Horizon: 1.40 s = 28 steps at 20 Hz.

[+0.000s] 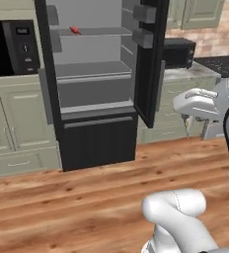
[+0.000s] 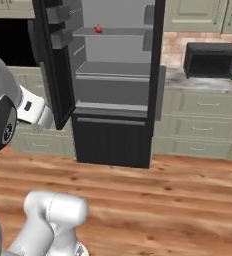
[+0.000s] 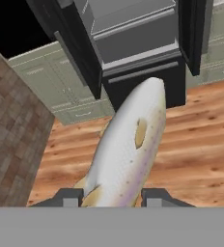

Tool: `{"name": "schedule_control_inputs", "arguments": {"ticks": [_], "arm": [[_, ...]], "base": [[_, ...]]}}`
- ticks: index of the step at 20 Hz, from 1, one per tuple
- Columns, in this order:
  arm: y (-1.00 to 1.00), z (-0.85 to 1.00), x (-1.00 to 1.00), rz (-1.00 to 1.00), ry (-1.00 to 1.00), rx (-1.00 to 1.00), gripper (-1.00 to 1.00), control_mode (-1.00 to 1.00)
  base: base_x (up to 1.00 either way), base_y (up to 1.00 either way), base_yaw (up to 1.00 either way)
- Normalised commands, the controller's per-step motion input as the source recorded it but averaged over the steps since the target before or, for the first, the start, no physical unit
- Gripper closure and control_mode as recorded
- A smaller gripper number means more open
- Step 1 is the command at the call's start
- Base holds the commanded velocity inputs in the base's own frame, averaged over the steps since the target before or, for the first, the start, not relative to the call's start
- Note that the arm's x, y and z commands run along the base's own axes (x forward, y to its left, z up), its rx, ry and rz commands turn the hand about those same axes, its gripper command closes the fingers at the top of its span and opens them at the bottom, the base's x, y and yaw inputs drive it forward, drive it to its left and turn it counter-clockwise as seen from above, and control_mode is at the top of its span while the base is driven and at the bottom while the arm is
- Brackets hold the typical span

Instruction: Gather the carrot and sweet potato from the fridge and place them on a tray on the dining counter. Then gather the fishs from the fridge and place them on the other tray.

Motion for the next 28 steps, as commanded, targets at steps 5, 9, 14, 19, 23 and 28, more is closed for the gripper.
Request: {"name": "schedule_control_inputs", "arguments": {"ticks": [5, 9, 14, 19, 23, 28], "arm": [[0.00, 0.00, 0.00, 0.00, 0.00, 0.00, 1.00, 1.00], [0.00, 0.00, 0.00, 0.00, 0.00, 0.00, 1.00, 1.00], [0.00, 0.00, 0.00, 0.00, 0.00, 0.00, 1.00, 1.00], [0.00, 0.00, 0.00, 0.00, 0.00, 0.00, 1.00, 1.00], [0.00, 0.00, 0.00, 0.00, 0.00, 0.00, 1.00, 1.00], [0.00, 0.00, 0.00, 0.00, 0.00, 0.00, 1.00, 1.00]], "base": [[-1.00, 0.00, -0.14], [-0.99, 0.00, -0.19], [-0.96, 0.00, -0.23], [-0.93, 0.00, -0.26], [-0.92, -0.03, -0.29], [-0.91, -0.07, -0.30]]}}
